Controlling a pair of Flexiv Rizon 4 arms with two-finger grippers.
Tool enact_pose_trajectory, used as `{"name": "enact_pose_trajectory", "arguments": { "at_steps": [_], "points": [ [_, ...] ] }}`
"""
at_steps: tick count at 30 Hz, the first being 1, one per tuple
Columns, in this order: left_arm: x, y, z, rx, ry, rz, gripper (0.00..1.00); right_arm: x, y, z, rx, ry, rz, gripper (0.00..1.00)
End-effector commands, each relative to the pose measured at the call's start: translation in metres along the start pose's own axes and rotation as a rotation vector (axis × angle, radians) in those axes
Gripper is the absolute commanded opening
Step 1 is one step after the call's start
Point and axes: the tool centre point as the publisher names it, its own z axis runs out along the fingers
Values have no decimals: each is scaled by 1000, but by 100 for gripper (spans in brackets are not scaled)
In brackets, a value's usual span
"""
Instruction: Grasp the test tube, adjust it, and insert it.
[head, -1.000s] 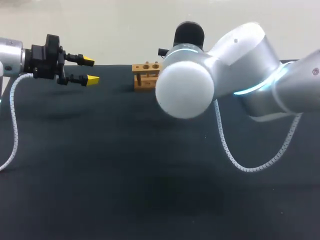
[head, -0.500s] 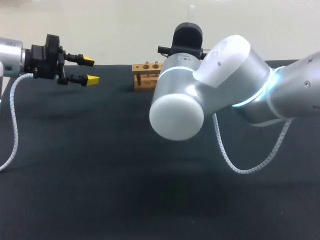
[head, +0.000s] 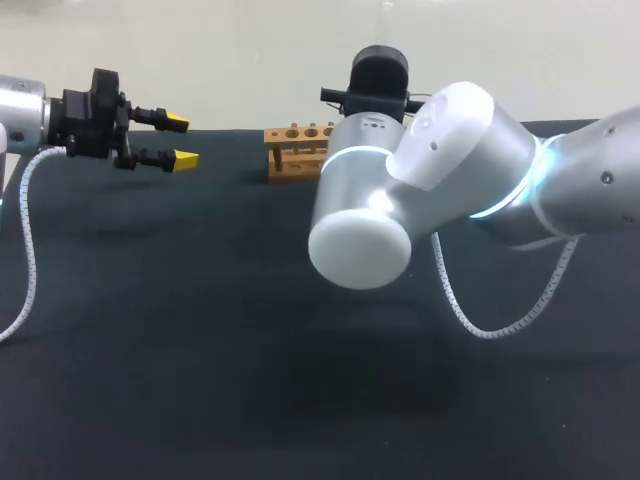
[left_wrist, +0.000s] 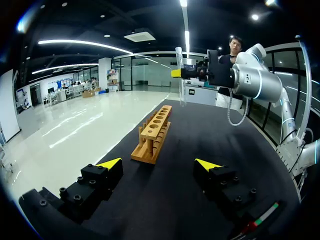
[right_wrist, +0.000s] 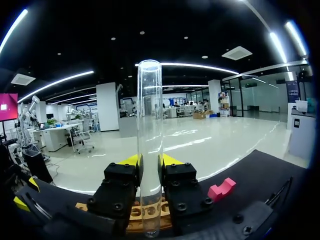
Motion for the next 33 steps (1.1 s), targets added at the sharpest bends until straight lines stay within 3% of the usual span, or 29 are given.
{"name": "enact_pose_trajectory", "arguments": {
  "at_steps": [1,11,33],
  "points": [
    [1,-2,-1,-5,-4,3,100,-2,-2,20,-17,-40,5,0],
    [1,-2,-1,-5,-4,3,100,1,0,40,-18,-61,15,0],
    [1,-2,-1,-5,-4,3,100,17,4,59,-21,-58,26,0]
  ]
}}
